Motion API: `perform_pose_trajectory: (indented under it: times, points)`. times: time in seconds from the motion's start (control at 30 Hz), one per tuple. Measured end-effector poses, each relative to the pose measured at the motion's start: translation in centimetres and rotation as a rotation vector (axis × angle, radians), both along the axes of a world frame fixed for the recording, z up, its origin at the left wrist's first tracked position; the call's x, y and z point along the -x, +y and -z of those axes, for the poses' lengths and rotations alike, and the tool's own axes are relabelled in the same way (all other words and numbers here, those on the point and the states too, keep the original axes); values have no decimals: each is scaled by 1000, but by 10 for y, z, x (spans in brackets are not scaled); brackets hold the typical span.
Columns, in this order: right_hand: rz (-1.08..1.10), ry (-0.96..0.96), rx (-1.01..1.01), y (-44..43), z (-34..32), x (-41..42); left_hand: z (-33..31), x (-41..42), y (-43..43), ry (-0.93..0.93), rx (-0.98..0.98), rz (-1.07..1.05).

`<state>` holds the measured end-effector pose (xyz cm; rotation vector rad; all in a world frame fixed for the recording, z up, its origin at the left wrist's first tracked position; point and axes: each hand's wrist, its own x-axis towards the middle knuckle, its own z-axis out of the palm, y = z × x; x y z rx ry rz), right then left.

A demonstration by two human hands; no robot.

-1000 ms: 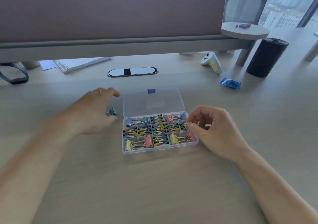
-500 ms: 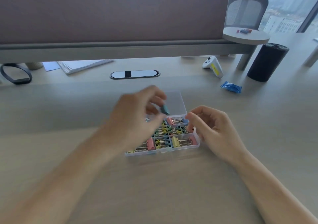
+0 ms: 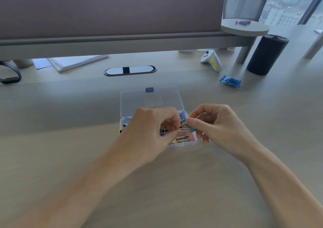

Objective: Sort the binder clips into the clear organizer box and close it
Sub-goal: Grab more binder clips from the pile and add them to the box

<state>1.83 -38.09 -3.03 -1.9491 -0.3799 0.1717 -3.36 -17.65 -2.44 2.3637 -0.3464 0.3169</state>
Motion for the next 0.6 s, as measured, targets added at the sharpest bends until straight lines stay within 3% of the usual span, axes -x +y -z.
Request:
perform_pose_trajectory:
  times: [0.6]
  points:
    - [-64,-40,122,-5,-3,0,4,4,9,25,-59,40]
